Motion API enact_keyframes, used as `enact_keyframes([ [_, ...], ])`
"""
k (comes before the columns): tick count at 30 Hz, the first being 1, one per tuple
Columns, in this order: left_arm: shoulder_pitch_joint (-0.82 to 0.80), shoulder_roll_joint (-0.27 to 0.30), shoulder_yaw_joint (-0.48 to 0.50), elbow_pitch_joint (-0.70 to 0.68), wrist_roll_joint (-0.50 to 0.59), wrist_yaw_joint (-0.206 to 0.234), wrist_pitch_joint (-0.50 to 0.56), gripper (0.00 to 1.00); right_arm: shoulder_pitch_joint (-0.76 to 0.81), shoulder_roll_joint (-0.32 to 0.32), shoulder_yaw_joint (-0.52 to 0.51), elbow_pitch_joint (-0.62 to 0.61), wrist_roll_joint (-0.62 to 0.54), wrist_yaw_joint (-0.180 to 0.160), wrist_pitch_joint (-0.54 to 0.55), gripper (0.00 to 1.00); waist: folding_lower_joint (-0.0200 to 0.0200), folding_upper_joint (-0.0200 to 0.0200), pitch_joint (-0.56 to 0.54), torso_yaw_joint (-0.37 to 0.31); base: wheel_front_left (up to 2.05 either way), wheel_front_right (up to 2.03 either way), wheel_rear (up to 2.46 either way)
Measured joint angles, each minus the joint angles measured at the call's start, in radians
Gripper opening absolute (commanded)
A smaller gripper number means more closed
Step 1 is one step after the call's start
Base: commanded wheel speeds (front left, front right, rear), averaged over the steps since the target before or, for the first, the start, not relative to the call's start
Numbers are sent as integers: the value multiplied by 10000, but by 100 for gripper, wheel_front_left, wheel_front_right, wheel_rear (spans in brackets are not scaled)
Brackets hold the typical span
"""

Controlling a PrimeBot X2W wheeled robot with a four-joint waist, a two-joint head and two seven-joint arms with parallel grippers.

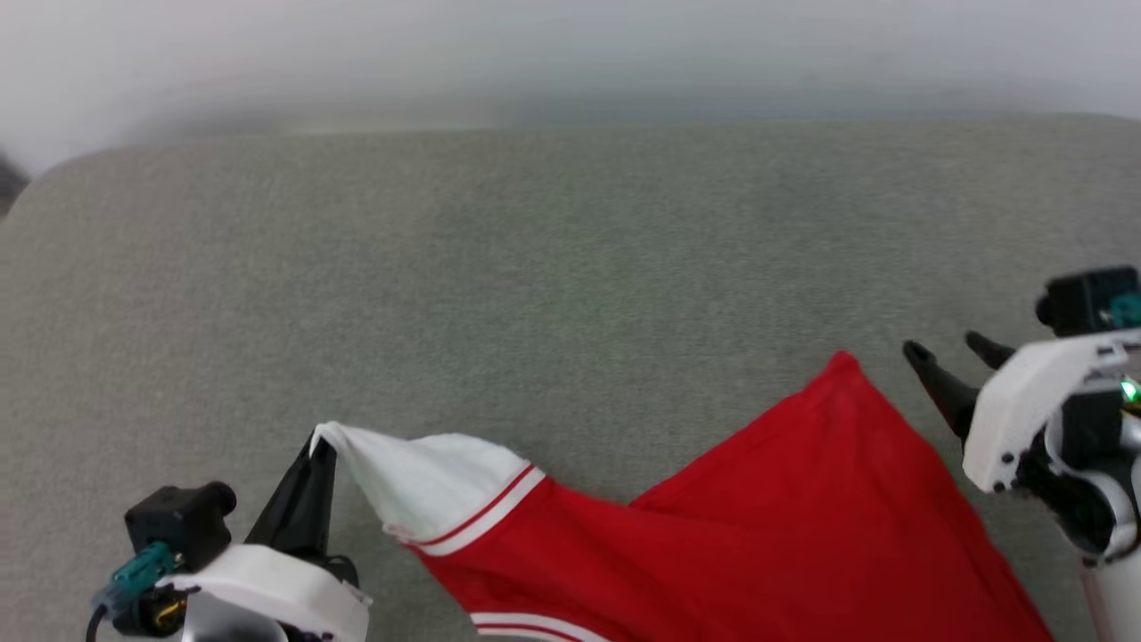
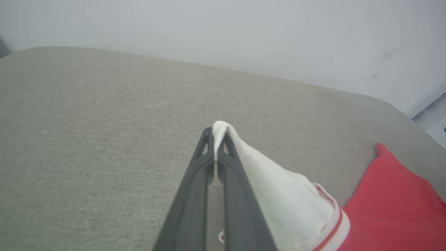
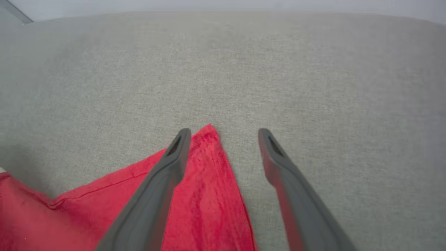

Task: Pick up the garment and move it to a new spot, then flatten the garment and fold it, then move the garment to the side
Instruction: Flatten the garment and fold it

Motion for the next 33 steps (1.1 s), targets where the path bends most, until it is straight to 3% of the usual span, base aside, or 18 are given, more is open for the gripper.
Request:
enact_keyframes([
  [8,-916,-186,-316,-107,167,-274,61,0,-1702,-658,1110,585,474,0,4082,100,0,0,790,875,0,0,0],
  [19,-1683,-560,-637,430,140,-792,-238,0,-2324,-594,1101,2019,196,-2,5875,100,0,0,1782,1581,0,0,0],
  [20,-1698,-562,-633,477,128,-800,-257,0,-2356,-594,1127,2057,201,-2,5887,53,-1,0,1795,1573,0,0,0],
  [22,-1710,-556,-610,573,81,-840,-291,0,-2397,-568,1156,2134,267,-2,5841,0,-1,0,1790,1529,0,0,0],
  [33,-2155,-29,-320,986,134,-886,-194,0,-2676,-100,1068,2669,594,0,3925,0,0,0,960,1150,0,0,0],
])
